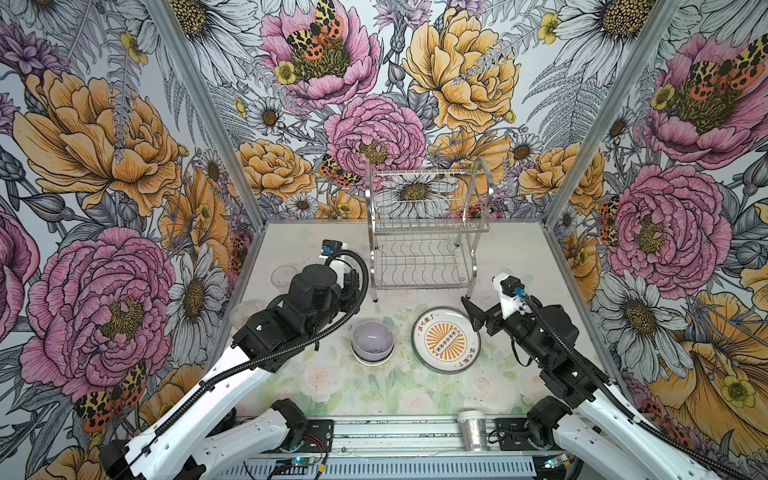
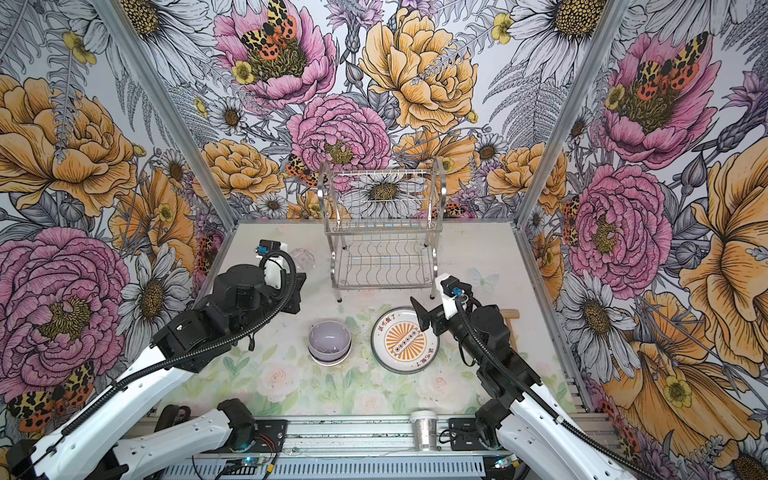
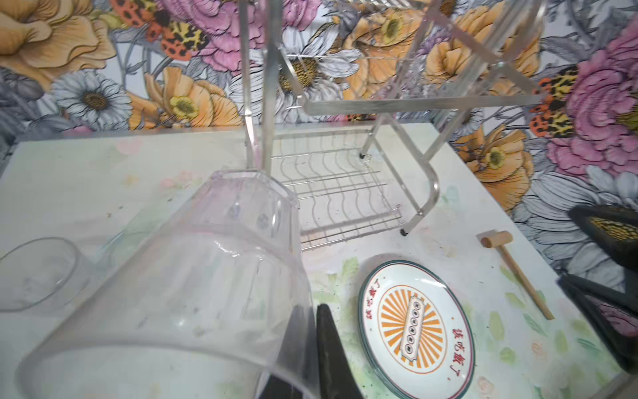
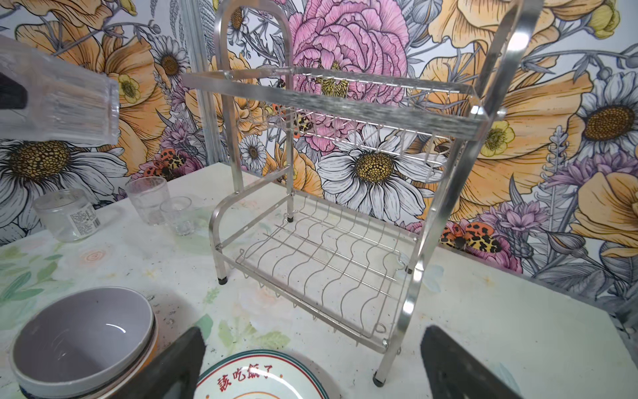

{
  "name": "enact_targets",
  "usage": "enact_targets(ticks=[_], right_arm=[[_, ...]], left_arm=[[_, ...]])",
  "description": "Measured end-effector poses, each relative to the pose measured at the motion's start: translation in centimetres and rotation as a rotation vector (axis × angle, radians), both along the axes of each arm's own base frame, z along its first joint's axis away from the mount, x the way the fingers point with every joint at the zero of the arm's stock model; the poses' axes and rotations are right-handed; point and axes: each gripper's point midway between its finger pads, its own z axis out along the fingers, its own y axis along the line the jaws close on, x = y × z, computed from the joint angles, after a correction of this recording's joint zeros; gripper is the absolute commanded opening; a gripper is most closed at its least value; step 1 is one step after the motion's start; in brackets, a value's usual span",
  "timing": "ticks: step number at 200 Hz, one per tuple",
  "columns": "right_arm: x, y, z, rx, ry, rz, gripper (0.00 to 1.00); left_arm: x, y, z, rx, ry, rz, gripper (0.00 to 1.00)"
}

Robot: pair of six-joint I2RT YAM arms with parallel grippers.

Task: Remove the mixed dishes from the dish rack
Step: 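Open the right gripper and draw it back while the left carries the cup away, then carry the clear cup with the left gripper over the other clear cups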

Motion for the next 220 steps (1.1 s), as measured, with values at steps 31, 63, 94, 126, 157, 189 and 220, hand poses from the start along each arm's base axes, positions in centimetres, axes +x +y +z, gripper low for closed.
enact_targets(ticks=[31, 63, 94, 126, 157, 189, 220], right_arm=[[-0.2, 1.5, -0.2, 0.001, 0.009, 0.082, 1.00], [-0.1, 3.3, -0.7, -0.012, 0.052, 0.155, 1.00], [-0.2, 3.9, -0.8, -0.012, 0.060, 0.183, 1.00], [0.0, 4.1, -0.6, -0.008, 0.050, 0.184, 1.00], [0.1, 4.0, -0.3, -0.001, 0.037, 0.178, 1.00], [0.0, 3.7, 0.2, 0.005, 0.020, 0.167, 1.00], [-0.2, 3.4, 0.8, 0.013, 0.000, 0.155, 1.00]], left_arm=[[1.7, 2.8, -1.4, 0.023, 0.125, 0.064, 0.00], [3.6, 3.2, -3.3, 0.059, 0.252, 0.050, 0.00], [5.8, 3.5, -6.1, 0.083, 0.378, 0.049, 0.00], [8.7, 4.1, -8.2, 0.092, 0.467, 0.082, 0.00], [11.6, 3.5, -9.1, 0.074, 0.510, 0.092, 0.00], [13.7, 2.7, -11.3, 0.035, 0.585, 0.123, 0.00], [14.9, 2.3, -13.6, 0.001, 0.656, 0.182, 0.00]])
